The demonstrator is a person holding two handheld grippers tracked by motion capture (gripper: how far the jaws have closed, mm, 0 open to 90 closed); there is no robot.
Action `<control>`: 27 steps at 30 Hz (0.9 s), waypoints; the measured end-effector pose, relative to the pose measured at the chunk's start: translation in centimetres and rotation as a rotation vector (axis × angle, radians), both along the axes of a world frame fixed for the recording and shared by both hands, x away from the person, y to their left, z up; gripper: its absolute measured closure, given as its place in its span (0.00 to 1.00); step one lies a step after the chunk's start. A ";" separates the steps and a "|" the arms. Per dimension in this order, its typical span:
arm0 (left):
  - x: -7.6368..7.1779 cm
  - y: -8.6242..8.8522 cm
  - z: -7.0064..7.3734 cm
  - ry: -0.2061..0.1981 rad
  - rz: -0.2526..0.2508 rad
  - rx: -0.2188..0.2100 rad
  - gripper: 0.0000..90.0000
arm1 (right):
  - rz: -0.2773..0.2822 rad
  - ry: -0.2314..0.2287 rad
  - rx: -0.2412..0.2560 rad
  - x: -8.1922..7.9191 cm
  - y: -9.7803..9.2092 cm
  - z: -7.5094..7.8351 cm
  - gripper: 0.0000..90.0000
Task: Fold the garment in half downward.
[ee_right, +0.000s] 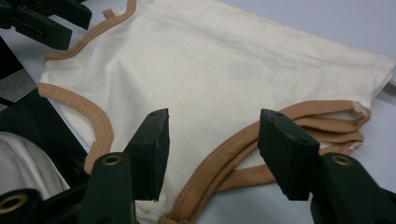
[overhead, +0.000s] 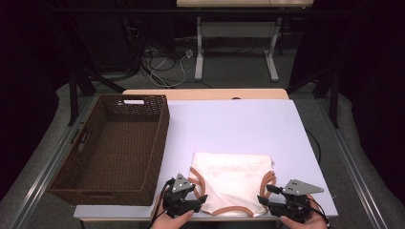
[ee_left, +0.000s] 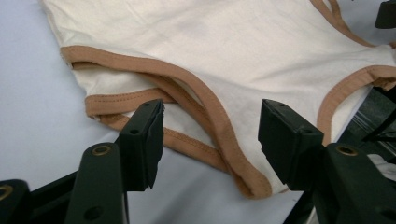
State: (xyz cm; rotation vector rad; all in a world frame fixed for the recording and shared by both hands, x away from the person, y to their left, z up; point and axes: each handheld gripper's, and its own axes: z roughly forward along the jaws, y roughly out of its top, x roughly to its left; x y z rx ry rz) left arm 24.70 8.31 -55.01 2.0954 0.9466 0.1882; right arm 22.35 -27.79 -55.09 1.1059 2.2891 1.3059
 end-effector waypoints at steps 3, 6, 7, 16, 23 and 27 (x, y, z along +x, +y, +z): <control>0.2 0.1 0.0 -0.004 0.000 0.005 0.42 | -0.006 -0.004 0.005 0.1 0.1 -0.1 0.46; 0.6 0.1 0.1 -0.008 0.005 0.000 0.41 | 0.002 -0.003 0.005 0.4 0.3 -0.1 0.44; 0.7 0.0 0.2 -0.011 0.004 -0.004 0.41 | 0.007 -0.013 0.010 0.6 0.4 -0.1 0.43; 2.3 0.0 0.8 0.008 -0.013 -0.019 0.35 | 0.010 -0.037 -0.018 1.9 1.0 0.3 0.38; 3.7 -0.2 1.7 0.003 -0.011 -0.004 0.35 | -0.030 -0.027 0.007 3.2 0.9 1.2 0.34; 4.5 -0.4 2.0 -0.005 -0.011 -0.012 0.35 | -0.044 -0.023 0.004 4.1 1.0 1.4 0.29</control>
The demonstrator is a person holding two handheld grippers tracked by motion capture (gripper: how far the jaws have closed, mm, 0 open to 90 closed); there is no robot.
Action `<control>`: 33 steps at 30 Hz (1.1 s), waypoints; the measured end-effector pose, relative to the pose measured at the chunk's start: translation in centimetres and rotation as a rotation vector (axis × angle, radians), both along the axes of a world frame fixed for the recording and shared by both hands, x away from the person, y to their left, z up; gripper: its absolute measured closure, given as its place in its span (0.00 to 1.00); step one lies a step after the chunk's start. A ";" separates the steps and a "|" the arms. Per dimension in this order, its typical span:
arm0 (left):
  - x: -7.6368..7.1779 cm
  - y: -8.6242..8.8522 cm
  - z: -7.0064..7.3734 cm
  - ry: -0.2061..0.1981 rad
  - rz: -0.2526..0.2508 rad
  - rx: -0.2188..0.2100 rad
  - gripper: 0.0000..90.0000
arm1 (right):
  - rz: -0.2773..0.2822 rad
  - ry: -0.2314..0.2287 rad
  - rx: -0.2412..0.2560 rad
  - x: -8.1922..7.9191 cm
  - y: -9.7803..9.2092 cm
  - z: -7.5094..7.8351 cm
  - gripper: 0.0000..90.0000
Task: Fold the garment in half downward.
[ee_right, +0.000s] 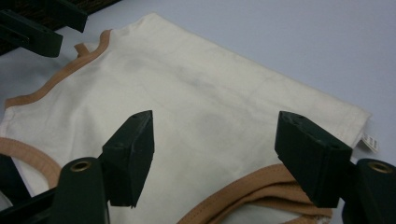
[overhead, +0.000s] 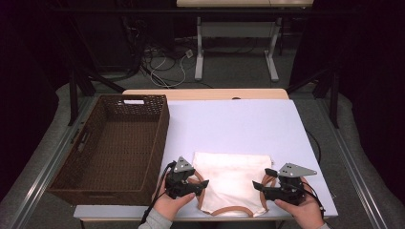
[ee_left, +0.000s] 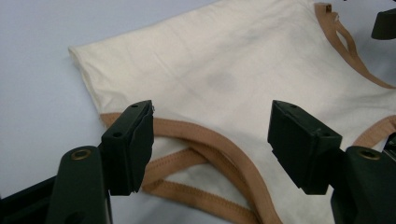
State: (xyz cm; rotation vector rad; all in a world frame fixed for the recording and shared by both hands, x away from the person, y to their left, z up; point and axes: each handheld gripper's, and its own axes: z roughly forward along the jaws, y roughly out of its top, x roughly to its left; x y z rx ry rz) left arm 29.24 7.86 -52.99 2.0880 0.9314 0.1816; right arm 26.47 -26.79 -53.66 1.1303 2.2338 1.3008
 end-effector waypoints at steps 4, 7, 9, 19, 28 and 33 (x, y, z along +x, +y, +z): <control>0.9 -0.3 0.3 0.021 0.007 -0.025 0.36 | -0.018 0.007 -0.003 0.7 0.2 0.1 0.25; 1.6 -0.6 0.5 0.030 0.008 -0.018 0.35 | -0.029 0.015 -0.018 1.2 0.3 0.2 0.21; 2.1 -1.0 0.5 0.029 0.002 -0.008 0.34 | -0.037 0.020 -0.020 1.7 0.3 0.2 0.19; 4.3 -2.1 0.5 0.030 0.011 0.003 0.17 | -0.053 0.057 -0.042 3.4 0.9 0.6 0.04; 6.0 -2.3 0.4 0.067 0.042 -0.036 0.08 | -0.047 0.086 -0.063 4.7 1.7 0.9 0.00; 6.8 -2.5 0.7 0.070 0.066 -0.042 0.05 | -0.068 0.092 -0.068 5.6 1.7 1.5 0.00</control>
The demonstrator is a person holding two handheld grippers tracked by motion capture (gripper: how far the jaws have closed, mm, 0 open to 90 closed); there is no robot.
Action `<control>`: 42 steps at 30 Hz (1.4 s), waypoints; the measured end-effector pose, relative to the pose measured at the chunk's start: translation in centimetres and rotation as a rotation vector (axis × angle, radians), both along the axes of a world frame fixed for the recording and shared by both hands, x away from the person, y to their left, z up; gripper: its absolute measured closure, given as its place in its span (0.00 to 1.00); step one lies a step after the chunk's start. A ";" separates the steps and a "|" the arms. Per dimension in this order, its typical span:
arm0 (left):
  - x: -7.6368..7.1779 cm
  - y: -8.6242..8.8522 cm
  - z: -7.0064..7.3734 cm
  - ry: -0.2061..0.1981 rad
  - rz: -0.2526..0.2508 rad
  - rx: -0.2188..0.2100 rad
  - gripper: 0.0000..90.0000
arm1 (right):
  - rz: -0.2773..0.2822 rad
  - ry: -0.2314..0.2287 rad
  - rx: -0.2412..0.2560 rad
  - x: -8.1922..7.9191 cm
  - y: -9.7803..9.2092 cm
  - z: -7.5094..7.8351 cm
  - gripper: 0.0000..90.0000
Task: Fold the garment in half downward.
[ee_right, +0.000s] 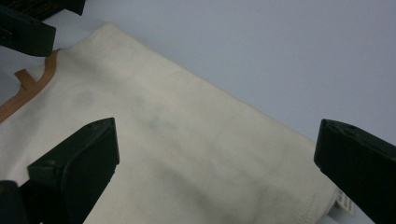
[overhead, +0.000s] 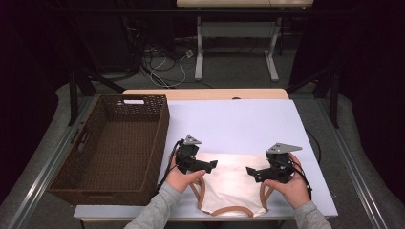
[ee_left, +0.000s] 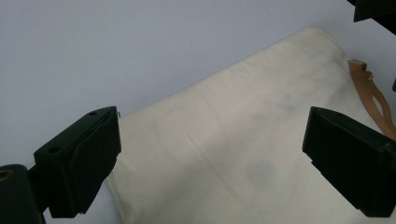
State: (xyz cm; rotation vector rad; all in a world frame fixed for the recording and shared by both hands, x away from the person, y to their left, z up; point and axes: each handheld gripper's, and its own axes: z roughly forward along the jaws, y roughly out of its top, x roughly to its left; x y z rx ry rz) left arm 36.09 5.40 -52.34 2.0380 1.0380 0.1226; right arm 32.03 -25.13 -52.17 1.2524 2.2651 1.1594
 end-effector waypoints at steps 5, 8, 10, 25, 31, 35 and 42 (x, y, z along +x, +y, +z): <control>0.9 0.0 0.6 -0.038 -0.038 0.010 0.13 | -0.013 0.000 -0.002 0.8 -0.1 0.4 0.05; 1.6 0.2 0.7 -0.022 -0.025 -0.027 0.17 | -0.028 -0.009 0.002 1.4 -0.2 0.8 0.13; 2.1 0.3 0.8 -0.007 -0.012 -0.040 0.19 | -0.041 -0.032 -0.010 1.8 -0.2 1.1 0.16; 4.0 0.5 -0.6 0.039 0.120 0.118 0.46 | -0.055 -0.040 -0.021 4.0 -1.3 1.0 0.42; 4.1 0.9 -1.4 0.071 0.152 0.115 0.50 | -0.059 -0.049 0.014 3.7 -1.9 1.2 0.47; 4.2 1.0 -2.0 0.093 0.161 0.131 0.55 | -0.062 -0.058 0.008 3.7 -1.9 1.2 0.48; 4.2 1.0 -2.4 0.124 0.147 0.140 0.60 | -0.045 -0.061 -0.002 3.6 -1.8 1.1 0.49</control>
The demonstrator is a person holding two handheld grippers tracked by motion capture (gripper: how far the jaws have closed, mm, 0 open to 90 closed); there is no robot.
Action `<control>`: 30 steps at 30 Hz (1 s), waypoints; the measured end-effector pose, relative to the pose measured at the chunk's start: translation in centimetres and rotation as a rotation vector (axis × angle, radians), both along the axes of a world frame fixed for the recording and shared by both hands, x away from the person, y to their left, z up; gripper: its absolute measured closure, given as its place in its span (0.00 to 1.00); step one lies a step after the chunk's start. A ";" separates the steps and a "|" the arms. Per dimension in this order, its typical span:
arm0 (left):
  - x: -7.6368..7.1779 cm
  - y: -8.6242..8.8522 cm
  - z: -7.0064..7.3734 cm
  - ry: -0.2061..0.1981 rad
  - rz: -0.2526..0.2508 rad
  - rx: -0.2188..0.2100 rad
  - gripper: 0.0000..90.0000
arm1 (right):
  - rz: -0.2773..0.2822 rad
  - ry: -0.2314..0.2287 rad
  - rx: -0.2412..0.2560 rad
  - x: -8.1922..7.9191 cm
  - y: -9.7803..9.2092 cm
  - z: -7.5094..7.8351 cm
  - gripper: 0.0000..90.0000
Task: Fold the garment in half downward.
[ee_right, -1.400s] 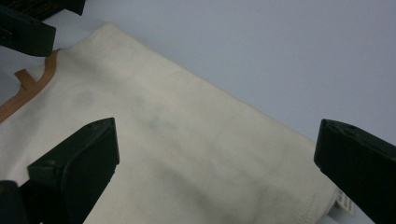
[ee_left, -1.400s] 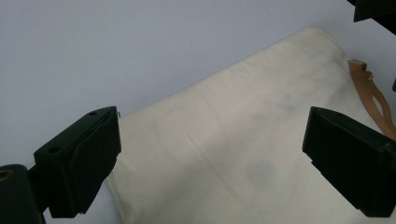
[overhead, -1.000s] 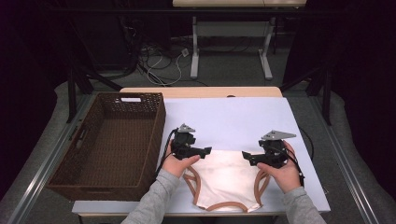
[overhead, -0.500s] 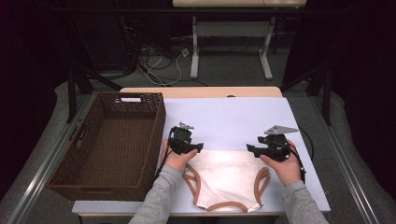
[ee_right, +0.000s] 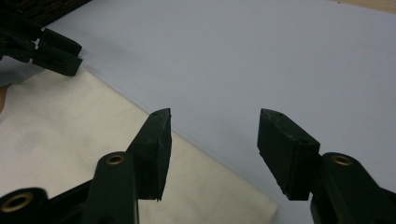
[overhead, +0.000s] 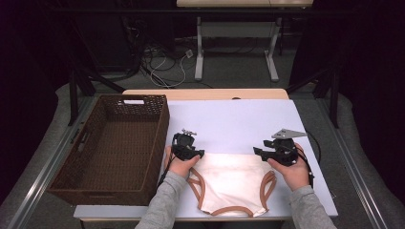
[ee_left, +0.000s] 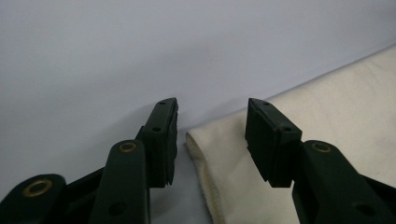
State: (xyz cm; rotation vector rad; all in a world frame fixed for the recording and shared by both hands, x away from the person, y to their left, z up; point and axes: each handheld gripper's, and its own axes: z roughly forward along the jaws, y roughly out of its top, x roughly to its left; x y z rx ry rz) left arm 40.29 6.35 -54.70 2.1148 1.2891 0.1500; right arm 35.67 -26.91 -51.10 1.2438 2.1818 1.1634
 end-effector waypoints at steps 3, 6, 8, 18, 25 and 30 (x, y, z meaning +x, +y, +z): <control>0.0 -0.1 0.0 0.007 -0.003 -0.007 0.62 | 0.000 -0.005 0.003 0.0 0.0 0.0 0.49; 0.0 -0.1 -0.1 0.002 -0.004 0.005 0.67 | 0.015 -0.009 0.007 0.0 -0.1 -0.1 0.49; -0.1 -0.1 0.0 -0.013 -0.012 0.033 0.76 | 0.024 -0.005 0.008 0.0 -0.1 -0.1 0.49; -0.3 -0.1 0.1 -0.015 -0.014 0.042 0.97 | -0.040 0.030 -0.051 0.4 -1.1 -0.8 0.53; -0.6 0.2 0.5 -0.041 0.010 -0.003 0.98 | -0.075 0.106 -0.055 0.8 -1.8 -1.8 0.58; -0.9 0.4 0.6 -0.049 0.019 -0.018 0.98 | -0.104 0.155 -0.039 0.9 -2.2 -2.3 0.61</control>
